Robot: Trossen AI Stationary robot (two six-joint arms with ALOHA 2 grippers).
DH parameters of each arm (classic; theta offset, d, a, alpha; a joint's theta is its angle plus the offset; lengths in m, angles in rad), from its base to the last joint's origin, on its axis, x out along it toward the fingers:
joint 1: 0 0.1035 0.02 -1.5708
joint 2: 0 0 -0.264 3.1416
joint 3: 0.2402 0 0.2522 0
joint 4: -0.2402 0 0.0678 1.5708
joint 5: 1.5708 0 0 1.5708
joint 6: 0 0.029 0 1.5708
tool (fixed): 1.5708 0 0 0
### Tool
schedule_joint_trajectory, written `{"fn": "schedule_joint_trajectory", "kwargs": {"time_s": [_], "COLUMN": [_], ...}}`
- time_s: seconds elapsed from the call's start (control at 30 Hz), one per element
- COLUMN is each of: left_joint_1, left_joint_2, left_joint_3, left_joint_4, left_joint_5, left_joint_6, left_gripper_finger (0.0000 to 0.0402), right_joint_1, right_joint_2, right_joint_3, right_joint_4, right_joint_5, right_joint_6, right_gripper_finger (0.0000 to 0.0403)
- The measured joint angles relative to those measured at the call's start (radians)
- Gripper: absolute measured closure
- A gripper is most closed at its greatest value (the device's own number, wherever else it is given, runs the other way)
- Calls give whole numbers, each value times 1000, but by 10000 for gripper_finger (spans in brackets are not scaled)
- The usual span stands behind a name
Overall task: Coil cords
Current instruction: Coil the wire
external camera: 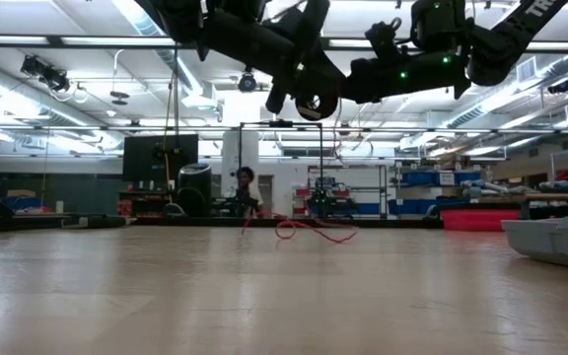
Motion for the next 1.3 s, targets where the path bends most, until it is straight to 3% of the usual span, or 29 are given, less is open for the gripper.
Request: {"fn": "schedule_joint_trajectory", "kwargs": {"time_s": [0.67,1.0,1.2,1.3], "left_joint_1": [-2,0,0,1], "left_joint_2": [14,14,14,14], "left_joint_3": [-1,-1,-1,-1], "left_joint_4": [-42,-64,-175,-200], "left_joint_5": [-49,-182,-320,-332], "left_joint_6": [58,115,172,175], "left_gripper_finger": [307,307,307,307], "right_joint_1": [-20,-19,-19,-19], "right_joint_2": [0,-1,-1,-1], "right_joint_3": [0,0,0,0], "right_joint_4": [-4,21,21,19], "right_joint_5": [-80,-118,-132,-131], "right_joint_6": [67,140,153,150], "right_gripper_finger": [400,401,400,400]}}
